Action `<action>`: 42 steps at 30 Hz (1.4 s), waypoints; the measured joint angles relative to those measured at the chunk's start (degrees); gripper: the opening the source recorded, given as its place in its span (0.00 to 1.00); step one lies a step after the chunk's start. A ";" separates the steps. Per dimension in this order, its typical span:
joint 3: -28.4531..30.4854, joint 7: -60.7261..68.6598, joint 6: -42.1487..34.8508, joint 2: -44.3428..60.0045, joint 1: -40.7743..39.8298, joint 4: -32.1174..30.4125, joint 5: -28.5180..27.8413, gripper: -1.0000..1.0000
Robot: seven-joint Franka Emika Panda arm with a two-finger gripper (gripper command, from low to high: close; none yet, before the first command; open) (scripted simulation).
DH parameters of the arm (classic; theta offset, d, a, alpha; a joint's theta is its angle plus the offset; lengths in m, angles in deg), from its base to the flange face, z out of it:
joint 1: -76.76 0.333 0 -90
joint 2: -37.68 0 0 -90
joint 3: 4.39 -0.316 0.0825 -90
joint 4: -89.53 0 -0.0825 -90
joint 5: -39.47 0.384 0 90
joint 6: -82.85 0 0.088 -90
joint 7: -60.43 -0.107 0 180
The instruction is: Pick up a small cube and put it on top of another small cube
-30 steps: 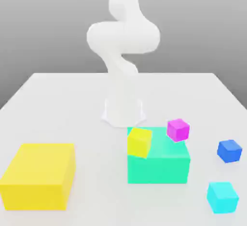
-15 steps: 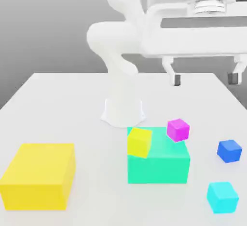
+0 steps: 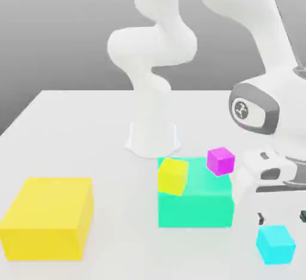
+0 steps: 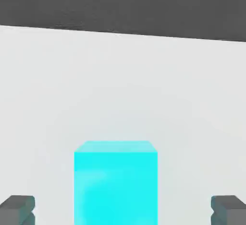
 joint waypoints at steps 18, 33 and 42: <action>-1.70 9.81 -7.82 -13.48 -4.31 -5.37 5.39 0.00; 7.58 39.51 -22.46 -44.93 -8.18 -21.40 14.42 0.00; 11.89 48.78 -18.43 -49.21 -8.50 -29.70 16.02 0.00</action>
